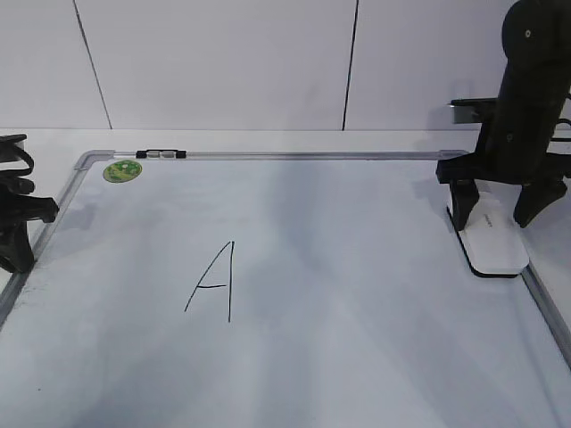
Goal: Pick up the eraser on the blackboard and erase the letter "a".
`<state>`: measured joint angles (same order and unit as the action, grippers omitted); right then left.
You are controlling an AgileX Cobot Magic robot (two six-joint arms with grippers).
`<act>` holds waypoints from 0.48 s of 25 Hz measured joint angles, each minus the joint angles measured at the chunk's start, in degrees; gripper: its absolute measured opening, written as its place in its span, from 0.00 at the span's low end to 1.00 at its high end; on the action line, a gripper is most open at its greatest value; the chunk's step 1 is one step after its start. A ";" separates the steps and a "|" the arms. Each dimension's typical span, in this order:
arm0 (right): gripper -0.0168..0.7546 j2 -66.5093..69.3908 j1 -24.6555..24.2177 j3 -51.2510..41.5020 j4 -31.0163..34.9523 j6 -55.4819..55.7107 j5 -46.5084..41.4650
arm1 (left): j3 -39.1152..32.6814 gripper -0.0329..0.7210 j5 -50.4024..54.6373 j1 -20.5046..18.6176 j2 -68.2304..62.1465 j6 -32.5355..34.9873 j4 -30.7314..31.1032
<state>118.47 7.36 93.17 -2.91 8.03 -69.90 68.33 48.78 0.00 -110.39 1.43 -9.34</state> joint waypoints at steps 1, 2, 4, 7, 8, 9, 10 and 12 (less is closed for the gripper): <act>0.89 -0.01 0.00 0.00 0.10 0.00 0.00 | 0.00 0.14 0.00 0.00 0.00 0.00 0.00; 0.89 -0.01 0.00 0.00 0.24 0.00 0.00 | 0.00 0.14 0.00 0.00 0.00 0.00 0.00; 0.89 -0.08 0.00 0.00 0.55 0.08 0.00 | 0.00 0.14 0.00 0.00 0.00 0.00 0.00; 0.89 -0.08 0.00 0.00 1.02 0.21 0.00 | 0.00 0.18 0.00 0.11 0.00 0.00 0.65; 0.89 -0.08 0.00 0.00 1.04 0.21 0.00 | 0.00 0.21 0.00 0.11 0.11 0.00 1.07; 0.89 -0.08 0.00 0.00 1.14 0.21 0.00 | 0.00 0.25 0.00 0.11 0.19 0.00 1.57; 0.89 -0.08 0.00 0.00 1.27 0.21 0.00 | 0.04 0.29 0.00 0.11 0.34 0.00 1.96; 0.89 -0.08 0.00 0.00 1.27 0.21 0.00 | 0.37 0.39 0.26 0.11 0.47 0.00 2.70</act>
<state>118.39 7.36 93.17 -1.64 8.24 -69.90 68.70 49.04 0.11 -109.92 1.43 -6.64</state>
